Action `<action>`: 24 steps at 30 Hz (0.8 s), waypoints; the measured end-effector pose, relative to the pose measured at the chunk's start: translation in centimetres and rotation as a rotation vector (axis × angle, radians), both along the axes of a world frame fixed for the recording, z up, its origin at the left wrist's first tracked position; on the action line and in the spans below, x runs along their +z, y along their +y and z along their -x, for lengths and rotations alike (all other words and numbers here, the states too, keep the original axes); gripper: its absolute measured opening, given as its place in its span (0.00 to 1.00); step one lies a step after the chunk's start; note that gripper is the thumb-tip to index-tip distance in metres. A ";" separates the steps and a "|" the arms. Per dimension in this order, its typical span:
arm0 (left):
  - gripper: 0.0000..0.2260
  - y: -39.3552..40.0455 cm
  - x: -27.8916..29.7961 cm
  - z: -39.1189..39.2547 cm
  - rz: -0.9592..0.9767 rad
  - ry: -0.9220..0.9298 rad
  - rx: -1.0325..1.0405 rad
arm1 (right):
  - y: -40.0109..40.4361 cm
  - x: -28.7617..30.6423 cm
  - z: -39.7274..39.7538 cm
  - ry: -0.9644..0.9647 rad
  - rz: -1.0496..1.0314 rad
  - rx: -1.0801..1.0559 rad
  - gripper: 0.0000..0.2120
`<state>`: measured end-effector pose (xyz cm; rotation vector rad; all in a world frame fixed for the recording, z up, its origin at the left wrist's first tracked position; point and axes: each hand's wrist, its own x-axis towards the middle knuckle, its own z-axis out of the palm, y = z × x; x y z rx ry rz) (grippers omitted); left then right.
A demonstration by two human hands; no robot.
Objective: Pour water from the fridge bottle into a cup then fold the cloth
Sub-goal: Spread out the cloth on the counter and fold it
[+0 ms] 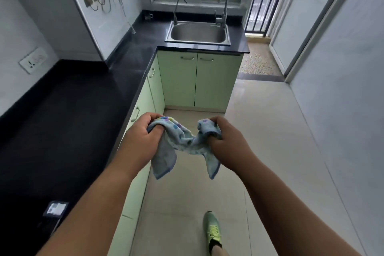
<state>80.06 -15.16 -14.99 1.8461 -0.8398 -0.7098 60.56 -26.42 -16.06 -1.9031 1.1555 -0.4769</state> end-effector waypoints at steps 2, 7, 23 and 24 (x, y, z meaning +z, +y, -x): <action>0.06 -3.1 0.3 -0.5 0.013 -0.023 0.041 | -4.1 0.5 -1.0 0.001 0.016 0.027 0.08; 0.07 -8.8 1.1 -2.8 -0.001 -0.120 0.126 | -13.3 1.2 -4.7 0.069 0.081 0.121 0.07; 0.17 -10.0 -2.9 -20.3 -0.300 -0.278 0.448 | -24.2 0.3 -26.8 0.151 0.149 0.446 0.09; 0.18 -9.8 -3.2 -21.7 -0.319 -0.255 0.457 | -24.4 0.2 -28.6 0.162 0.144 0.470 0.09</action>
